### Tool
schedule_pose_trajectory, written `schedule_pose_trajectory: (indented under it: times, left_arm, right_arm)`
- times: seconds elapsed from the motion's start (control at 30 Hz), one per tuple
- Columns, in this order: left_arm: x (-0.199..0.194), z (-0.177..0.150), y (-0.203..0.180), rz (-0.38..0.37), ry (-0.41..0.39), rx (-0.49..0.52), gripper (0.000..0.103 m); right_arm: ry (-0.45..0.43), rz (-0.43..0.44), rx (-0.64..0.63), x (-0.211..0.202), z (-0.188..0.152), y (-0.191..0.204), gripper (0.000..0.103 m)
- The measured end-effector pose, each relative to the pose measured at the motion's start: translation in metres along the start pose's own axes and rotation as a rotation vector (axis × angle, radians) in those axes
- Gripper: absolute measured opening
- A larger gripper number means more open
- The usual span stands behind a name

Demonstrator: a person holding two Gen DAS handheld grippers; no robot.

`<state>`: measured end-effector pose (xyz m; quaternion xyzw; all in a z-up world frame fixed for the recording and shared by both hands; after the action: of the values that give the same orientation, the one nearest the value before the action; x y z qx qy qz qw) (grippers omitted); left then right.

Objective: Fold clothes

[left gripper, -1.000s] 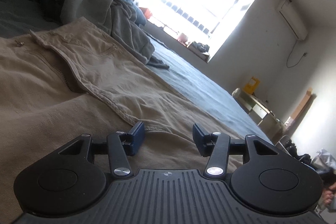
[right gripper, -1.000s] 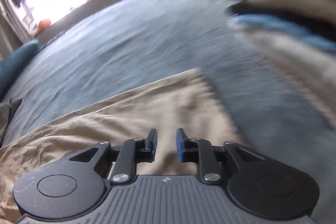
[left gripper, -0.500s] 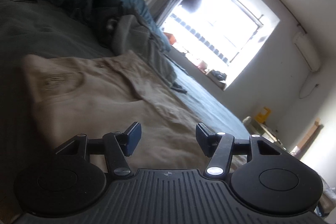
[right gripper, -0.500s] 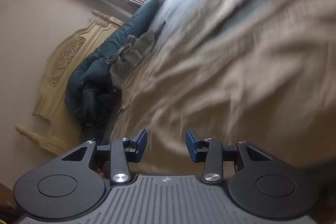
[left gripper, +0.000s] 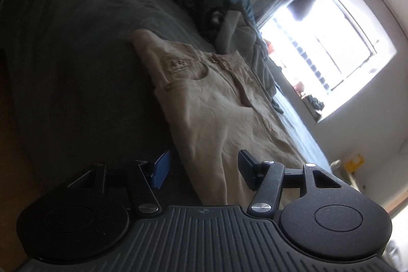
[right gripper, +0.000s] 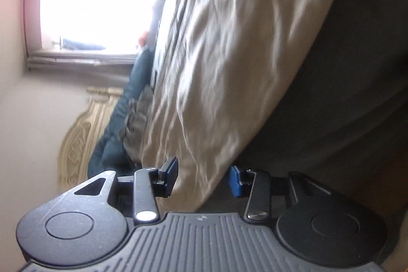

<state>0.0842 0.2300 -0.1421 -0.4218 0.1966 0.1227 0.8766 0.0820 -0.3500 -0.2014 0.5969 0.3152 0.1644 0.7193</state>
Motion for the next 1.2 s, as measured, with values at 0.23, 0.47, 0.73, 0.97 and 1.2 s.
schedule_pose_trajectory:
  times: [0.23,0.47,0.73,0.97,1.2]
  left_arm:
    - [0.007,0.013,0.017,0.007,0.0,-0.106,0.058]
    - [0.01,0.03,0.043,-0.009,-0.015,-0.243,0.058]
    - [0.028,0.023,0.03,-0.184,0.098,-0.289,0.058]
    - [0.048,0.03,0.023,-0.184,0.102,-0.291,0.056]
    - [0.055,0.042,0.023,-0.169,0.043,-0.293,0.044]
  right_arm:
    - [-0.028,0.051,-0.018,0.004,0.001,0.004,0.04]
    - [-0.074,0.064,-0.045,-0.002,0.019,0.014,0.032]
    - [-0.079,0.055,-0.042,0.009,0.022,0.021,0.032]
    - [-0.127,0.048,-0.046,-0.005,0.027,0.018,0.032]
    - [-0.215,0.011,-0.001,-0.018,0.045,-0.002,0.032]
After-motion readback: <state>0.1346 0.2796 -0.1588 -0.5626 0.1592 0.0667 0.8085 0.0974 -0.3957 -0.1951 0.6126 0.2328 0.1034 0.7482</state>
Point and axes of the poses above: each gripper's, at about its wrist camera, not at the fingertips, and x roughly the way its jaws point, y to its left, z to its top, the point moved 8 cm from there along x, roughly the way its jaws point, and after that the axes turned 3 degrees about z, right-handed, at the moved point
